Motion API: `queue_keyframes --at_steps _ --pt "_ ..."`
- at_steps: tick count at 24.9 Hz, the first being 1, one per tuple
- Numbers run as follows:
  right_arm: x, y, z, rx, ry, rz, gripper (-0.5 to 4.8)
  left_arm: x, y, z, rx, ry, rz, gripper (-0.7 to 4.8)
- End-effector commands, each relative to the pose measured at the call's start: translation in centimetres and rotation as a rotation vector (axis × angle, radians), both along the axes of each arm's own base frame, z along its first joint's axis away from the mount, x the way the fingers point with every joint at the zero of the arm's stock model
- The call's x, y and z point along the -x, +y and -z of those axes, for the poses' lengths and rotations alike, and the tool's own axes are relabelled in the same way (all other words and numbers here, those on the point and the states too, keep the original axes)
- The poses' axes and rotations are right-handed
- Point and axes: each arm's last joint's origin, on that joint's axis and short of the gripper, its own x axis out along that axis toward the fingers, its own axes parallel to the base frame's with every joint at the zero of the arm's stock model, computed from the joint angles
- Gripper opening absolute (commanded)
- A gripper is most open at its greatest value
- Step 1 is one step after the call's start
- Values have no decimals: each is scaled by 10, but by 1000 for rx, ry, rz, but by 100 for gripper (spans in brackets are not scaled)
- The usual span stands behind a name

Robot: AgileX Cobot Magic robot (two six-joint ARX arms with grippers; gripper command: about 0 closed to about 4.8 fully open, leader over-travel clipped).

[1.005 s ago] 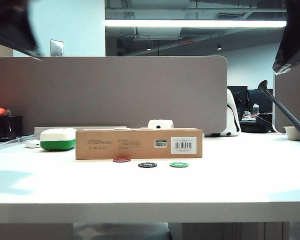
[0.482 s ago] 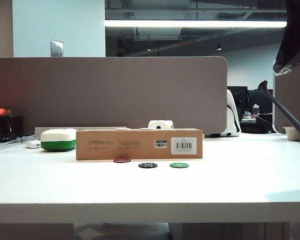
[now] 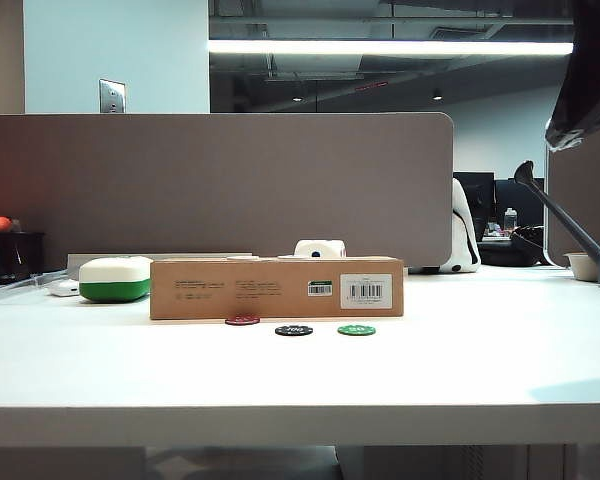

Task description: Push the chip, whose value equals the sum of all the chip values on the rectangular box, forward next to the box.

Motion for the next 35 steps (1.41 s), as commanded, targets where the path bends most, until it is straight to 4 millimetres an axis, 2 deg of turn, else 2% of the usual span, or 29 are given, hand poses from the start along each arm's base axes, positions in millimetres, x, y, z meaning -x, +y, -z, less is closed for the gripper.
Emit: queue_keyframes --at_steps 1,6,12,17,20,35 --pt "0 0 -2 -13 -14 1 -4 -6 -1 12 104 -67 2 -5" --pt "0 0 -2 -13 -14 1 -4 -7 -1 20 116 -35 -17 -5" --pt "0 0 -2 -13 -14 1 -4 -8 -1 8 -5 -142 16 -5" --pt "0 0 -2 -13 -14 1 -4 -8 -2 2 -13 -208 50 -5" --pt "0 0 -2 -13 -14 1 -4 -9 -3 2 -9 -206 100 -5" --pt "0 0 -2 -13 -13 1 -4 -9 -4 5 -6 -176 104 -5"
